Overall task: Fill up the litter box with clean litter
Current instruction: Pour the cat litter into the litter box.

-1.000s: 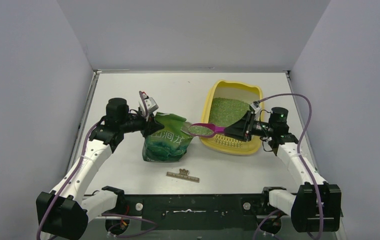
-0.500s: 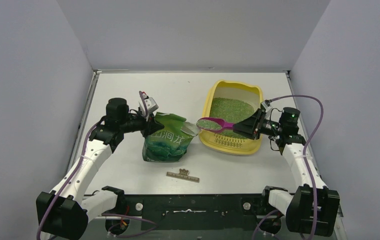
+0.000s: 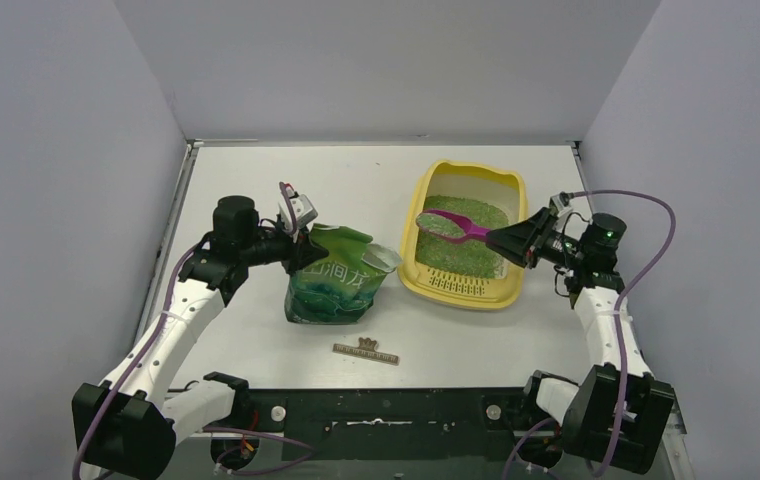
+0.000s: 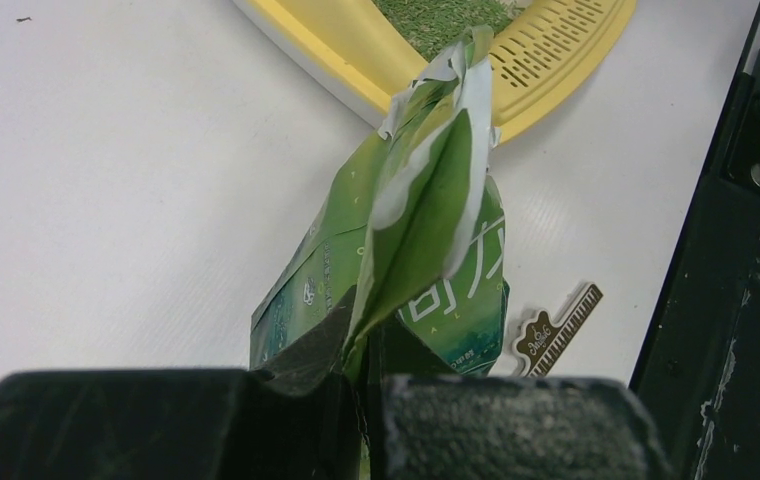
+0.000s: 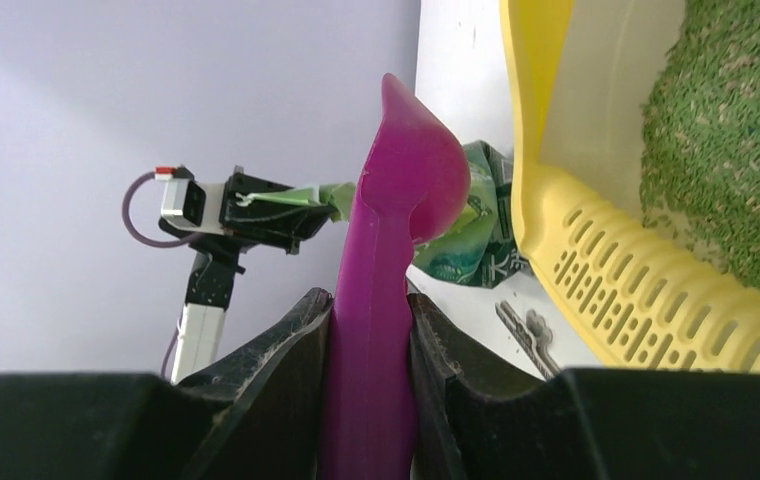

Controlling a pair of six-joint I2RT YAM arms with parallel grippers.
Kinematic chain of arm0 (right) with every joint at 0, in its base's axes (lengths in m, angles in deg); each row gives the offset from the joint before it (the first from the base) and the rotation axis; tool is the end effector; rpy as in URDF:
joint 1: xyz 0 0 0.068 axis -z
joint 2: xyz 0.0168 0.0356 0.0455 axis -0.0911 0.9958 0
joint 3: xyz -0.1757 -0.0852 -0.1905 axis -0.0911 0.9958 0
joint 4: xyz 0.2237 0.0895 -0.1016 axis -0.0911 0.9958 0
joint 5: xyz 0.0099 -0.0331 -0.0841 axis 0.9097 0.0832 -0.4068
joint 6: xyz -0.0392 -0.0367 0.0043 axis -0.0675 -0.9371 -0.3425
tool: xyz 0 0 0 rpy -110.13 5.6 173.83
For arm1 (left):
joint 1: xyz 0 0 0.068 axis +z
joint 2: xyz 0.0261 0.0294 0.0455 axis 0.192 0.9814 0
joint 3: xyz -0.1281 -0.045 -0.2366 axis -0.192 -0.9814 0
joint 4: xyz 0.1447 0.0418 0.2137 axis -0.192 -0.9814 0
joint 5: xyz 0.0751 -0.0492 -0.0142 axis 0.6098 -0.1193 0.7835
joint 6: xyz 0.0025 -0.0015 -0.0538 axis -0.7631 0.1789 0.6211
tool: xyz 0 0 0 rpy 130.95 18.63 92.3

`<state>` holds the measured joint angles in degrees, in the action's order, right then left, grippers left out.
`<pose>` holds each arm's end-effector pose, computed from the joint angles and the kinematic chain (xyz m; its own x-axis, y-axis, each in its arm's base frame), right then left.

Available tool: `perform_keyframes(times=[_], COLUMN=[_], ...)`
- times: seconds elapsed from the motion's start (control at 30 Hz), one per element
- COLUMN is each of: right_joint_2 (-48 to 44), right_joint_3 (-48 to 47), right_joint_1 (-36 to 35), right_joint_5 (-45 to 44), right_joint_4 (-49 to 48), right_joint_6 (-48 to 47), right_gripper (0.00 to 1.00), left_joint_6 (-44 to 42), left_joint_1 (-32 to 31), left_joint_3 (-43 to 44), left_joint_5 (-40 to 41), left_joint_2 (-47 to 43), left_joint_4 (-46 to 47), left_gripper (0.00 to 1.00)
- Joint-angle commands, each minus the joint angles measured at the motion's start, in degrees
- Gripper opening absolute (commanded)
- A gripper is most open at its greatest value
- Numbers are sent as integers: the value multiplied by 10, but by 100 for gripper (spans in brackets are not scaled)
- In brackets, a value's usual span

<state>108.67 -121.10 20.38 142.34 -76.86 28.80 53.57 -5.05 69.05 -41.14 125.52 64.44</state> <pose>0.2226 -0.0248 0.2631 -0.8723 0.4791 -0.0982 -0.0310 0.1463 0.9888 0.2180 -0.0881 0.3020 -0.2915 0.2650 -0.9191 0.8599 0.4935 -0.1304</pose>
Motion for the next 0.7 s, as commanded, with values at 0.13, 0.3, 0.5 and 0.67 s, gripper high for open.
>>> perform_keyframes(times=[0.13, 0.3, 0.5, 0.67], right_joint_2=[20, 35, 53, 50], right_joint_3=[10, 15, 21, 11], right_joint_1=[58, 96, 110, 110], right_joint_5=[-13, -39, -74, -121], right_joint_4=[-204, -226, -225, -151], right_joint_6=[116, 126, 125, 83], right_gripper=[0, 0, 0, 0], left_joint_6=[1, -1, -2, 50], left_joint_1=[-8, -9, -8, -6], left_joint_3=[13, 21, 43, 41], left_joint_5=[12, 33, 112, 229], left_joint_2=[0, -14, -32, -60], left_joint_4=[28, 13, -32, -24], left_gripper=[13, 36, 65, 86])
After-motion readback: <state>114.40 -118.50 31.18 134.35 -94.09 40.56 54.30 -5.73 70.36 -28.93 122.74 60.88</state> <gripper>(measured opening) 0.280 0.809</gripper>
